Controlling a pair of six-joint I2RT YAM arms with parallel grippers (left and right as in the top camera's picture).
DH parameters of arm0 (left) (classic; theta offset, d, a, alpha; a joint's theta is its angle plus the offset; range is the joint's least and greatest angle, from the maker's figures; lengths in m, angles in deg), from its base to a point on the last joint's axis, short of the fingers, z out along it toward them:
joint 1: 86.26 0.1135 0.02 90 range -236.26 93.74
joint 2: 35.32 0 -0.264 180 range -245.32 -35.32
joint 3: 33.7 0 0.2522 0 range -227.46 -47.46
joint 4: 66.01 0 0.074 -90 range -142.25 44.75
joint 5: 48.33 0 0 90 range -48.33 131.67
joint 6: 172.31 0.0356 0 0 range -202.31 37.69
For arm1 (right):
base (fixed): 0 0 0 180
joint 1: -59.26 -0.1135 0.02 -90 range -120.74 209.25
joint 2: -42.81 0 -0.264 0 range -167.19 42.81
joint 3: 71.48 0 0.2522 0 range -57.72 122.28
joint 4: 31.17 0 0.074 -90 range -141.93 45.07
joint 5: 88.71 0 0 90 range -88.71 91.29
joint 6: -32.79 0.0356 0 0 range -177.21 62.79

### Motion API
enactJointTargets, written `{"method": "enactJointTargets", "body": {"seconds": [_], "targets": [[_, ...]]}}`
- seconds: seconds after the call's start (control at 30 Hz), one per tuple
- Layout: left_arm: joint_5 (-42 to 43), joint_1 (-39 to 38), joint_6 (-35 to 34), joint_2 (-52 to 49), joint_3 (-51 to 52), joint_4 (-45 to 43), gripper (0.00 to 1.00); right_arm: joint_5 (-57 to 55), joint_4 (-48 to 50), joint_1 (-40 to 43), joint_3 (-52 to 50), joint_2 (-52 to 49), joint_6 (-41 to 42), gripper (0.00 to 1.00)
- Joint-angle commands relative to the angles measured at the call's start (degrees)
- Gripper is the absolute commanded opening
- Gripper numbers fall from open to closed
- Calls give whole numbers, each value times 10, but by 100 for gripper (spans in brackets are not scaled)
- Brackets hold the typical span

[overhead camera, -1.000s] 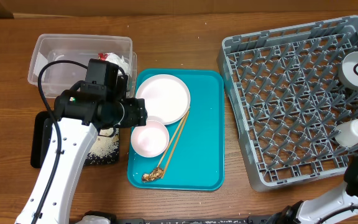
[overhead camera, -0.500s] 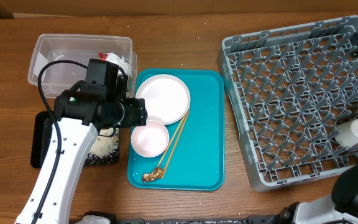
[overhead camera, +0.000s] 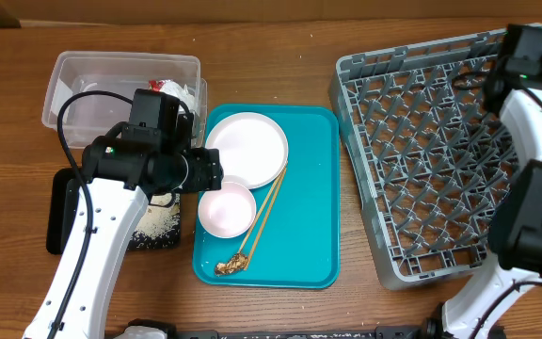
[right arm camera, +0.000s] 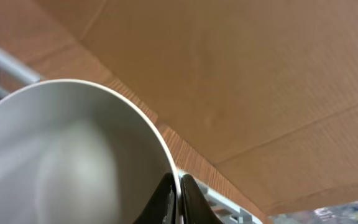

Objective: Sort waste into correct bins and load items into the dishwasher
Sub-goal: 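Move right gripper back over the teal tray toward the pink bowl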

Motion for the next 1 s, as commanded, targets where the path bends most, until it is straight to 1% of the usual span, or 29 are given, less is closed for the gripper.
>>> {"method": "enactJointTargets", "body": {"seconds": [0.0, 0.23, 0.3, 0.43, 0.47, 0.57, 0.63, 0.67, 0.77, 0.97], "targets": [[-3, 1, -8, -1, -5, -1, 78, -26, 2, -23, 6, -14, -6, 4], [-3, 1, -8, -1, -5, -10, 78, -19, -17, -81, 6, -30, -1, 5], [-3, 1, -8, -1, -5, -10, 78, -19, -35, -91, 6, -30, 18, 8], [-3, 1, -8, -1, -5, -9, 78, -18, -75, -106, 6, -30, 67, 19], [-4, 1, -7, -1, -5, -9, 78, -15, -82, -107, 6, -30, 73, 20], [-4, 1, -7, -1, -5, -9, 78, -6, -93, -108, 6, -30, 73, 18], [-4, 1, -7, -1, -5, -9, 78, -19, -92, -107, 6, -30, 73, 7], [-4, 1, -7, -1, -5, -9, 78, -29, -91, -106, 6, -30, 73, 4], [-4, 1, -7, -1, -5, -9, 78, -72, -75, -103, 6, -30, 73, 4], [-4, 1, -7, -1, -5, -9, 78, -79, -65, -103, 6, -30, 71, 4]]}}
